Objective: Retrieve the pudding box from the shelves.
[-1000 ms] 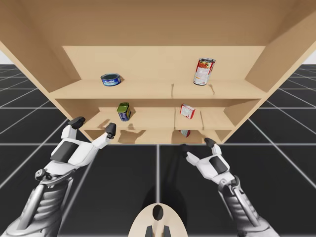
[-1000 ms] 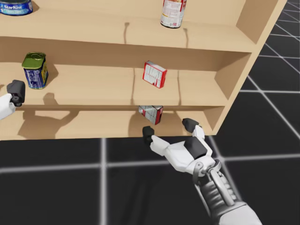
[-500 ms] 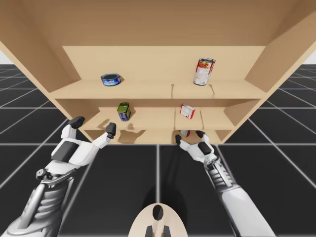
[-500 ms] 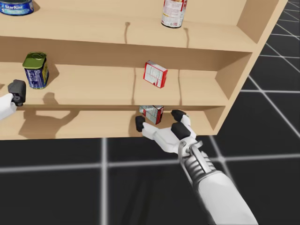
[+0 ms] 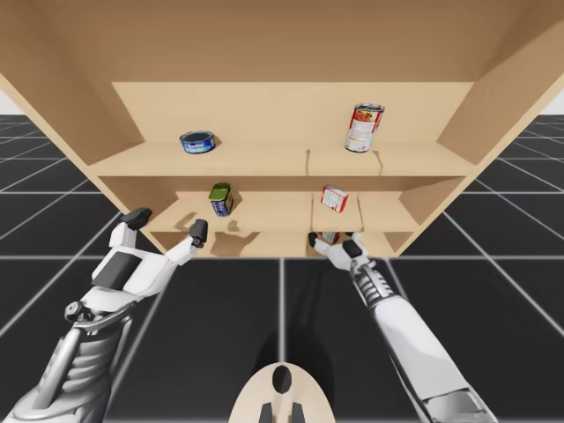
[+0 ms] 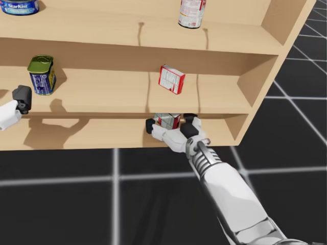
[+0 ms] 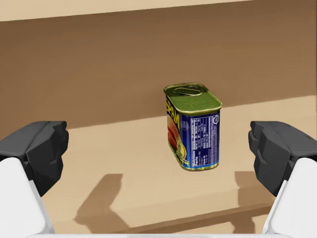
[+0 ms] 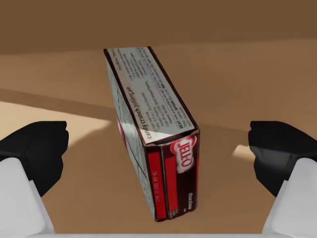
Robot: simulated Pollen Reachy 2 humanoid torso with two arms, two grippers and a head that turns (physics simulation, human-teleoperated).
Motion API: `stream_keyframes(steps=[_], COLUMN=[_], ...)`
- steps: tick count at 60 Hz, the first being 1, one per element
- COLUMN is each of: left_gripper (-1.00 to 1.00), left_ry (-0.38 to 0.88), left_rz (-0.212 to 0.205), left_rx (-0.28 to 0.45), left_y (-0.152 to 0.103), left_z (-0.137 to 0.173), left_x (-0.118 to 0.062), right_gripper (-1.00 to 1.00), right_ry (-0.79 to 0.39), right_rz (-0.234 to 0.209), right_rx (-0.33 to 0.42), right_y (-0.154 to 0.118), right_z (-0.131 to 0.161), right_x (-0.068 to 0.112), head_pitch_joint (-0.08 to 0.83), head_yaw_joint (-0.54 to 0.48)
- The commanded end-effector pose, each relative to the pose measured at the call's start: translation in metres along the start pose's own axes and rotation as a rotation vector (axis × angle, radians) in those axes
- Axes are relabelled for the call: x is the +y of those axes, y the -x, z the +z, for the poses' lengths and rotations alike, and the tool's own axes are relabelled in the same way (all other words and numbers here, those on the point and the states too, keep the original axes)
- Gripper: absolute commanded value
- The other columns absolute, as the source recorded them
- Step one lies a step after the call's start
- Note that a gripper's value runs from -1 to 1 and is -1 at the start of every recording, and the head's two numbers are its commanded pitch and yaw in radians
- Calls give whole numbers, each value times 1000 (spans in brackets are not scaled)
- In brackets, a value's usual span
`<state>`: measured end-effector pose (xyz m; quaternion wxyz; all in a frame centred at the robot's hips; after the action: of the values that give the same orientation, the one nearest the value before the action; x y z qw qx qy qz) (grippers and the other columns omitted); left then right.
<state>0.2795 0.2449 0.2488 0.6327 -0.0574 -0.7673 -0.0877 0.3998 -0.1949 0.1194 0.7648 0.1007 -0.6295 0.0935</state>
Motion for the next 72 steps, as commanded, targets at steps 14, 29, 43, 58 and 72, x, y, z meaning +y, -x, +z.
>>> stream_keyframes(steps=[14,29,43,58,72], left_gripper=[-1000,-1000,-1000,-1000,-1000], left_ry=[0,0,-2,-2,-1], left_rz=[0,2,3,3,1], left_rx=[0,1,1,1,0], left_y=[0,0,0,0,0], left_z=[0,0,0,0,0], left_x=[0,-1,-1,-1,-2], right_gripper=[1000,1000,1000,1000,1000], right_ry=[-57,-66,-61,-49,-52], right_rz=[-25,-35,-11,11,38], right_rx=[23,26,-65,-97,-70], right_y=[10,8,-11,-14,8], right_z=[-14,-7,13,51,112], right_x=[24,22,22,21,22], head_pitch_joint=[587,585,584,580,577], head_yaw_joint=[-197,-199,-201,-206,-205])
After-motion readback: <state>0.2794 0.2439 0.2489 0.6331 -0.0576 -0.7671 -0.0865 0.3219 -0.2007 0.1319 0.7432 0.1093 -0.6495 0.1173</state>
